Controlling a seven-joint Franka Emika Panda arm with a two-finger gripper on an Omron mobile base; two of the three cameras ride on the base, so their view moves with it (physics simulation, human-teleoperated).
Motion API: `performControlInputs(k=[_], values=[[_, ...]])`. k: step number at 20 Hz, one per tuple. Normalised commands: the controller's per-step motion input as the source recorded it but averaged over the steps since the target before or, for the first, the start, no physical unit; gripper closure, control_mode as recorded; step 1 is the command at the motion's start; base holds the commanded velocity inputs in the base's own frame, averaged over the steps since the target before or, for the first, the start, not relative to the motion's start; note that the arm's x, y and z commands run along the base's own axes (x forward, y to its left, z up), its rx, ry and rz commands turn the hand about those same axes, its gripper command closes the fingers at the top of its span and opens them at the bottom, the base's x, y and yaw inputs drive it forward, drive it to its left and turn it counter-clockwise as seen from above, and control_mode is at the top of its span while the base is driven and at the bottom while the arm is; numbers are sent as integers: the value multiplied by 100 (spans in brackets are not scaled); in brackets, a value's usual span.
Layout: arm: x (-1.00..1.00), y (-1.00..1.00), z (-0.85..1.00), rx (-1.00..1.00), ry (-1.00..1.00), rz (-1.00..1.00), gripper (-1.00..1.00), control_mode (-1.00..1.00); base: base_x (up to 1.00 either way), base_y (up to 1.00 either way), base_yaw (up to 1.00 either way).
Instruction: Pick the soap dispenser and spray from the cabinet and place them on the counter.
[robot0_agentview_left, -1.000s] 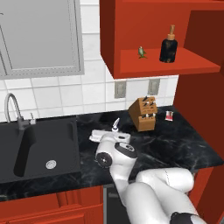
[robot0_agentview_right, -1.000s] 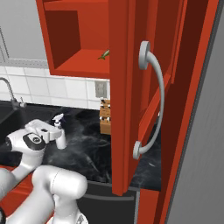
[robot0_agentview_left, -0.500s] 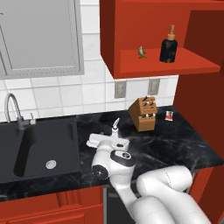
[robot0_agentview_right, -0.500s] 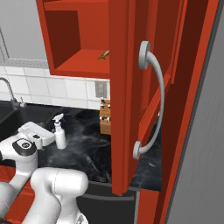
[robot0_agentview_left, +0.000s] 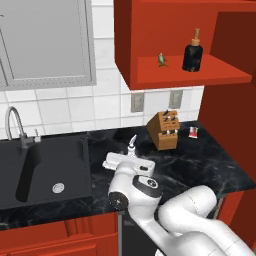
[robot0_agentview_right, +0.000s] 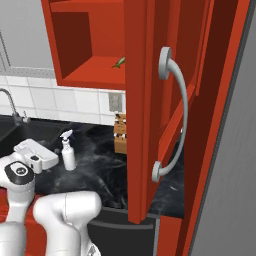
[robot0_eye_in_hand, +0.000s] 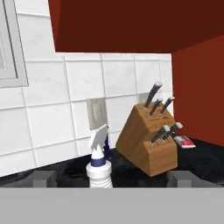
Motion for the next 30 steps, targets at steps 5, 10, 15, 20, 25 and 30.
performControlInputs(k=[5,10,15,20,25,30], values=[[-36,-14,56,0,-3,0,-100,-100,0,0,0],[-23,-36,59,10,10,-1,-100,-100,0,0,0],[-18,-49,59,19,31,-5,-100,-100,0,0,0],[-20,-53,57,16,35,-2,-100,-100,0,0,0],[-21,-53,54,15,28,0,-100,-100,0,0,0],[-13,-41,51,11,20,1,-100,-100,0,0,0]])
